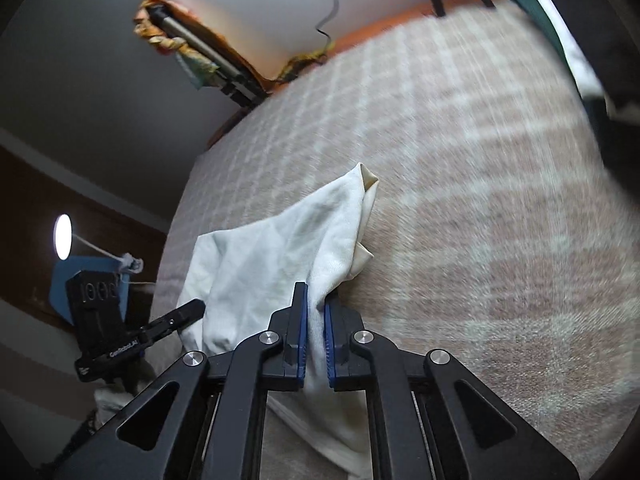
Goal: Fold small clothes
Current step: 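Lift the folded tank top with both tools onto the black clothes stack, then open both tools and release the tank top on the stack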
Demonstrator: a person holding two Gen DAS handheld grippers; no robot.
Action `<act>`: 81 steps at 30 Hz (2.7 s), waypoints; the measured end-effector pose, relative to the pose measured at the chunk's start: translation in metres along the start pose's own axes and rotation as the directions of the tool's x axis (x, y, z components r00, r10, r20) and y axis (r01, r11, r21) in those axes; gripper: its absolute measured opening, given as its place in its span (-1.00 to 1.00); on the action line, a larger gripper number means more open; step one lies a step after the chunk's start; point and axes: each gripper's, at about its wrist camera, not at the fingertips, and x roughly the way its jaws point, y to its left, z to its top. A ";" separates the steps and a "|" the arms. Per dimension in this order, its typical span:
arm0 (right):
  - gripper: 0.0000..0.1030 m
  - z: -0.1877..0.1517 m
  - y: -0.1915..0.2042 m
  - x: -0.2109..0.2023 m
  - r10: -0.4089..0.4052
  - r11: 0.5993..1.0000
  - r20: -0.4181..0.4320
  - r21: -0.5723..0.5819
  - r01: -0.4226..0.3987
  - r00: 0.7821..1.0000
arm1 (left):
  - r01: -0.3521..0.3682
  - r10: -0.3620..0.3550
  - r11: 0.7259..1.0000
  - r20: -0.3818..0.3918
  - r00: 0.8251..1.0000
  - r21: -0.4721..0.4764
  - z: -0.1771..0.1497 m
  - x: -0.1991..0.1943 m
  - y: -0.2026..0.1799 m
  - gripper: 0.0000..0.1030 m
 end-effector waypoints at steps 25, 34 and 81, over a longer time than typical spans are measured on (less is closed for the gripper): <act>-0.89 0.030 -0.018 -0.132 -0.162 0.984 0.228 -0.039 0.175 0.960 | 0.179 -0.189 0.952 0.013 0.982 0.250 0.050 0.027 -0.157 -0.89; -0.89 0.072 -0.070 -0.207 -0.266 0.959 0.329 -0.005 0.283 0.906 | 0.226 -0.249 0.907 0.019 0.968 0.355 0.093 0.077 -0.256 -0.89; 0.25 0.119 -0.135 -0.263 -0.599 0.783 0.407 0.116 0.611 0.690 | 0.047 -0.101 0.891 0.095 0.990 0.452 0.109 0.140 -0.328 0.78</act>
